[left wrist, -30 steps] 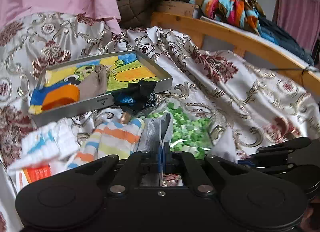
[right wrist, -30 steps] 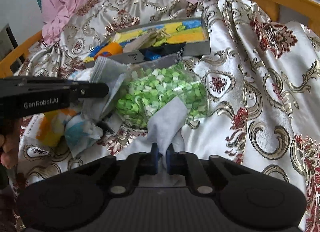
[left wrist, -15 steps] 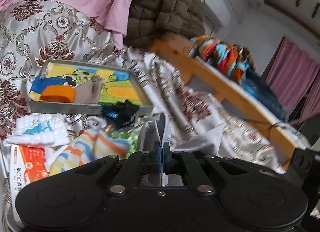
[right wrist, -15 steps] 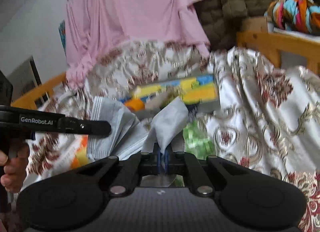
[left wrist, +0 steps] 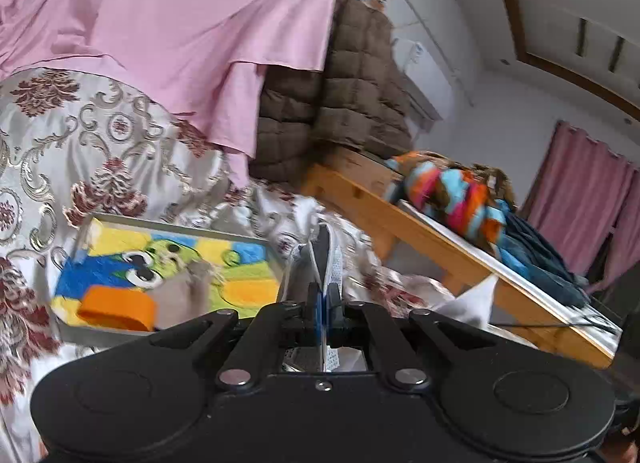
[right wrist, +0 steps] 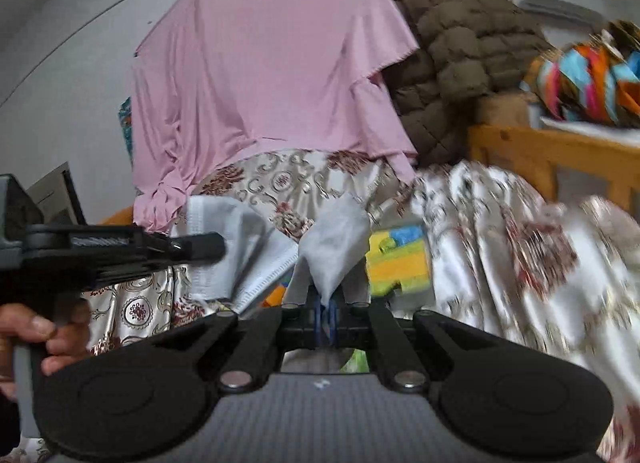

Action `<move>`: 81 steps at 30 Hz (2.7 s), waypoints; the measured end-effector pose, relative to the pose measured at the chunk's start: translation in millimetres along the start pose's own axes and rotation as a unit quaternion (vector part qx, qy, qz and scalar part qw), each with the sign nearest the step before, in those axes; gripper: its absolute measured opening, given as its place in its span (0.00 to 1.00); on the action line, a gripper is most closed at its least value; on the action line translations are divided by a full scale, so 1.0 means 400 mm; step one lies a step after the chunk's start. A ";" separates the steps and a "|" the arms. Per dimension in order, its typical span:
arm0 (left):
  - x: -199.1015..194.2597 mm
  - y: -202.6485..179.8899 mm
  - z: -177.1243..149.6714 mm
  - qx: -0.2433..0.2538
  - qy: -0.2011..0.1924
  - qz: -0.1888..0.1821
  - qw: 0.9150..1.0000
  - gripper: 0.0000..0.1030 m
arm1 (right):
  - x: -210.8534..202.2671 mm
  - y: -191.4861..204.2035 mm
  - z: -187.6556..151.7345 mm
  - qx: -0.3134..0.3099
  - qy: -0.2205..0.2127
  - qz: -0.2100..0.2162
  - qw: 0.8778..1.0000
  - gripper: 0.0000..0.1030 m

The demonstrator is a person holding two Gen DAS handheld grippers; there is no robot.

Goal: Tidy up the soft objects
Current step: 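Lift and carry the grey mask and grey cloth over the painted tray, then open both tools to drop the mask and cloth into the tray, then lift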

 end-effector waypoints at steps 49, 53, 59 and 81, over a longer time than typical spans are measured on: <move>0.393 0.503 0.030 -0.090 0.038 0.175 0.980 0.47 | 0.935 -0.009 0.068 0.015 0.171 -0.062 0.983 0.49; 0.363 0.477 0.039 -0.089 0.030 0.184 0.978 0.61 | 0.901 -0.012 0.079 0.011 0.166 -0.065 0.984 0.64; 0.273 0.409 0.076 -0.067 0.000 0.217 0.974 0.81 | 0.807 -0.023 0.137 0.014 0.142 -0.063 0.988 0.81; -0.229 0.008 0.096 -0.002 -0.104 0.285 0.953 0.99 | 0.245 0.113 0.245 -0.061 0.038 -0.060 0.996 1.00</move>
Point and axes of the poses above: each gripper's, at about its wrist camera, not at the fingertips, and x roughly the way its jaws point, y to its left, z to its top, the point moved 2 cm from there along x, roughly the way its jaws point, and after that the axes turned 7 degrees about z, right-handed, at the moved point
